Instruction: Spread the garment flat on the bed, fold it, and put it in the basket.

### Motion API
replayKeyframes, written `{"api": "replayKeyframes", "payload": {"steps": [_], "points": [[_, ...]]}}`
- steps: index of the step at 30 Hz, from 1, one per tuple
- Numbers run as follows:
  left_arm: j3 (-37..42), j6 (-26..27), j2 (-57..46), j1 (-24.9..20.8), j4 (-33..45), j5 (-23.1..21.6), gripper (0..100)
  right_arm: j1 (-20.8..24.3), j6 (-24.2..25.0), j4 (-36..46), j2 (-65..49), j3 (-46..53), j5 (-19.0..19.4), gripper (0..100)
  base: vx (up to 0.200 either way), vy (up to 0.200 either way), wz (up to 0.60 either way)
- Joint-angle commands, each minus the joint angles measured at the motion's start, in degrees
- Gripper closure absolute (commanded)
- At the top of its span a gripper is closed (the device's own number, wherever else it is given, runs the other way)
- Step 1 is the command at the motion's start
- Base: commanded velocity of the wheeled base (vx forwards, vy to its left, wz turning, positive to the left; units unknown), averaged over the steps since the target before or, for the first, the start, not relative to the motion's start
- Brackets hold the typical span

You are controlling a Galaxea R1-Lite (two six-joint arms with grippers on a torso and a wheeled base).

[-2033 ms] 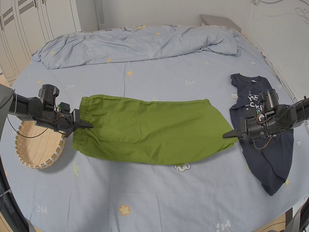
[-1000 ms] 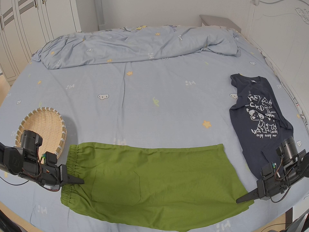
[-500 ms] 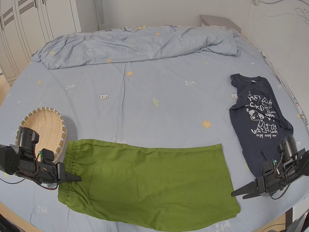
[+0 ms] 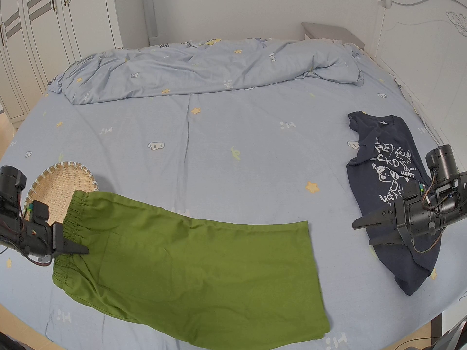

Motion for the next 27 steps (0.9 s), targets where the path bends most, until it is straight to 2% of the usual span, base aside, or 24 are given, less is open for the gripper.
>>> {"api": "replayKeyframes", "payload": {"steps": [1, 4, 7, 12, 13, 14, 17, 19, 21, 25, 27], "points": [[-5.4, 3.7, 0.6, 5.8, 4.6, 0.0, 100, 0.3, 0.8, 1.8, -0.9, -1.5, -0.1, 0, 0.0, 0.0, 0.0], [-5.5, 3.2, 0.7, 3.2, 6.1, 0.2, 100, 0.4, 0.8, 1.9, -1.5, -1.5, -0.1, 0, 0.0, 0.0, 0.0], [-6.2, -1.4, -1.2, -0.6, 7.3, 2.6, 100, 0.4, 0.8, 2.1, -2.6, -1.5, -0.1, 0, 0.0, 0.0, 0.0], [-14.2, -17.9, -6.2, -12.9, 11.0, 7.5, 100, 0.3, 0.8, 2.1, -3.8, -1.5, -0.1, 0, 0.0, 0.0, 0.0], [-15.3, -19.2, -6.4, -14.1, 11.5, 7.7, 100, 0.4, 0.8, 2.1, -3.8, -1.5, -0.1, 0, 0.0, 0.0, 0.0], [-18.6, -22.3, -7.1, -18.2, 14.3, 7.9, 100, 0.4, 0.8, 2.1, -3.9, -1.5, -0.1, 0, 0.0, 0.0, 0.0], [-23.5, -24.2, -6.9, -24.5, 20.1, 8.5, 100, 0.4, 0.8, 2.5, -3.8, -1.6, -0.1, 0, 0.0, 0.0, 0.0], [-23.5, -24.2, -6.9, -24.5, 20.1, 8.5, 100, 0.4, 0.8, 2.5, -3.8, -1.6, -0.1, 0, 0.0, 0.0, 0.0], [-27.1, -27.6, -5.7, -34.7, 21.9, 14.8, 100, 0.4, 0.8, 3.0, -3.9, -2.0, -0.1, 0, 0.0, 0.0, 0.0], [-32.0, -34.5, -1.8, -45.1, 21.9, 19.5, 100, 0.4, 0.8, 3.0, -3.9, -2.0, -0.1, 0, 0.0, 0.0, 0.0], [-33.4, -36.2, 0.9, -48.7, 21.9, 21.1, 100, 0.4, 0.8, 3.0, -4.0, -1.9, -0.1, 0, 0.0, 0.0, 0.0]]}}
